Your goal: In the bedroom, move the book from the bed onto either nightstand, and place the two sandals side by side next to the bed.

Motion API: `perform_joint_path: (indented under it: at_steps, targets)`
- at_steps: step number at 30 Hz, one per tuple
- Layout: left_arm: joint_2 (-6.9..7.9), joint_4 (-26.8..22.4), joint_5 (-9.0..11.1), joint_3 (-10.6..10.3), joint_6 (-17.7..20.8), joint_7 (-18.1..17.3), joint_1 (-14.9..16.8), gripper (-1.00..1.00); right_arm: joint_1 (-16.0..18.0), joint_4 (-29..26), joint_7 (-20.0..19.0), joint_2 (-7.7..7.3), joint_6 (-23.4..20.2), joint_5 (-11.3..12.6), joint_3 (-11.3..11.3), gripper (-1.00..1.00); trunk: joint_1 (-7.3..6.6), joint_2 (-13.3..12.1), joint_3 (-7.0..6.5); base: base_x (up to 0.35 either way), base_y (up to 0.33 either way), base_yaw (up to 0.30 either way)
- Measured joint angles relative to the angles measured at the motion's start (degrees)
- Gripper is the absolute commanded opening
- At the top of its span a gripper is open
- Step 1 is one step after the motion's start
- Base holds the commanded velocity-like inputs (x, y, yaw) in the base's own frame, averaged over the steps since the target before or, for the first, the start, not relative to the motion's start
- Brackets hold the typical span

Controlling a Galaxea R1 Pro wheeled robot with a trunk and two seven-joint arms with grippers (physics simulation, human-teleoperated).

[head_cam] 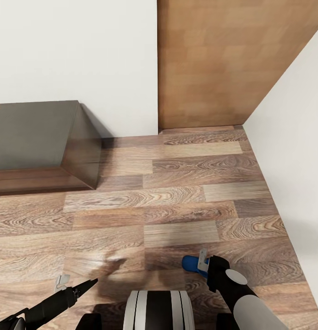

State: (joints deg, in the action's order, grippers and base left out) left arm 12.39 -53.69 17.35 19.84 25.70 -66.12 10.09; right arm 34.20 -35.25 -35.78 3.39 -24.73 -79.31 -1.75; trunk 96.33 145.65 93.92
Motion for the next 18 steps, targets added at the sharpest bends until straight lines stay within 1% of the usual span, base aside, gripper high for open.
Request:
perform_joint_path:
  at_steps: [2,3,14,18]
  targets:
    - [0.00,0.0,0.0,0.0,0.0,0.0,0.0,1.00,0.0,0.0,0.0,0.00,0.0,0.0,0.0,1.00,0.00,0.0,0.00,0.000,0.000,0.000]
    - [0.00,0.0,0.0,0.0,0.0,0.0,0.0,1.00,0.0,0.0,0.0,0.00,0.0,0.0,0.0,-1.00,0.00,0.0,0.00,0.000,0.000,0.000]
    - [0.01,0.0,0.0,0.0,0.0,0.0,0.0,1.00,0.0,-0.1,0.1,-0.06,0.1,0.0,0.0,-1.00,0.02,0.0,0.01,0.000,0.000,0.000]
    - [0.00,0.0,0.0,0.0,0.0,0.0,0.0,1.00,0.0,0.0,0.1,-0.06,0.2,-0.4,0.1,-1.00,0.01,0.0,0.00,0.000,0.000,0.000]
